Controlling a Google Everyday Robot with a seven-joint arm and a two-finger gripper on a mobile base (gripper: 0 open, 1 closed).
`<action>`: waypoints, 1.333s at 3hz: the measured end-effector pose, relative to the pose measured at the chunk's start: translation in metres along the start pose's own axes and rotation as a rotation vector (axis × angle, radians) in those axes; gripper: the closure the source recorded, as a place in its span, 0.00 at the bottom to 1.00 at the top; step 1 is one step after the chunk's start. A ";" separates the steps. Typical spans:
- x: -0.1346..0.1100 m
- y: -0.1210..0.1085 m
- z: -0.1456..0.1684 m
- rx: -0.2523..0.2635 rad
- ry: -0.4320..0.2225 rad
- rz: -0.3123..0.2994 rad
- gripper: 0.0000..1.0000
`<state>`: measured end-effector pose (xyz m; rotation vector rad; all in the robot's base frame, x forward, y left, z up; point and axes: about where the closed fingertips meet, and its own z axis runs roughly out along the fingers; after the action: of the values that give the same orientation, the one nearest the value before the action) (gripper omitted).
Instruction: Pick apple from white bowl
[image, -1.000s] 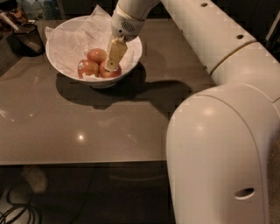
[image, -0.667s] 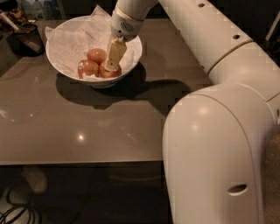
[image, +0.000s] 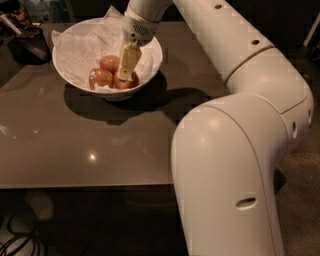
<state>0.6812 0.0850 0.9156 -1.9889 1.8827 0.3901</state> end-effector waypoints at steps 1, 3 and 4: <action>0.002 -0.002 0.008 -0.013 0.004 0.005 0.42; 0.005 -0.001 0.016 -0.029 0.007 0.021 0.43; 0.009 0.001 0.023 -0.045 0.006 0.033 0.42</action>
Offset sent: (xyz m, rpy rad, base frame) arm -0.0089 -0.0095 -0.0182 -0.0403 0.0796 -0.0004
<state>0.6817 0.0877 0.8910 -1.9923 1.9284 0.4394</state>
